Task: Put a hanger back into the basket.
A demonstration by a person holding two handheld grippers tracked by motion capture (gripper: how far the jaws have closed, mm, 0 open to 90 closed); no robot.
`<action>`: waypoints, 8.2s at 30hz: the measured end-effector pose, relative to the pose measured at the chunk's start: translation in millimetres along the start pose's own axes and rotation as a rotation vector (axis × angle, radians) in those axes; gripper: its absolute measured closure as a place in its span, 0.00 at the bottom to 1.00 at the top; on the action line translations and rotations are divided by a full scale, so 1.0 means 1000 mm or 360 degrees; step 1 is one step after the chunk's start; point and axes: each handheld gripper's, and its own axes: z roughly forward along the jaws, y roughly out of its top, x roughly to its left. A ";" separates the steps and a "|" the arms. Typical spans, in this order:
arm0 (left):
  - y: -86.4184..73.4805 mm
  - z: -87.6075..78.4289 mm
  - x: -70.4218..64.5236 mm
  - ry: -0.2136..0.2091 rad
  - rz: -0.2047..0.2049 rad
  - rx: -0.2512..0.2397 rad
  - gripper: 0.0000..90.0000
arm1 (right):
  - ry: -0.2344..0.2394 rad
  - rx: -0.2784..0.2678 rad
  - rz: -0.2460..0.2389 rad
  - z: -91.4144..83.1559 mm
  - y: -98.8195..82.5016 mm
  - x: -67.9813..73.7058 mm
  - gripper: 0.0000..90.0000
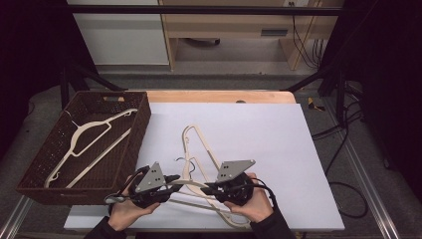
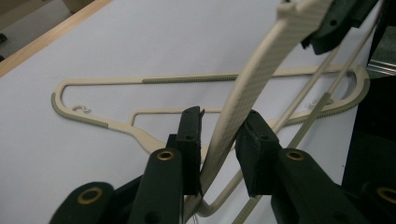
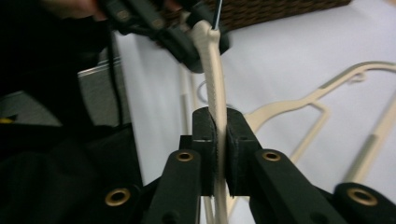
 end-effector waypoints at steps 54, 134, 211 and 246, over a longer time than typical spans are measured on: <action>0.038 -0.155 0.134 0.0248 -0.0322 -0.0243 0.96 | -0.0713 -0.0472 0.0447 -0.087 -0.050 -0.045 0.16; -0.048 -0.145 0.100 0.0671 -0.0708 -0.0519 0.19 | -0.0675 -0.0414 0.0402 -0.072 -0.045 -0.041 0.14; -0.058 0.022 0.012 0.0141 -0.0432 -0.0030 0.28 | -0.0447 0.0445 0.0654 0.041 -0.072 0.018 0.88; -0.048 0.076 0.026 0.0030 -0.0258 0.0315 0.97 | -0.0445 0.0378 0.0618 0.025 -0.063 0.012 0.88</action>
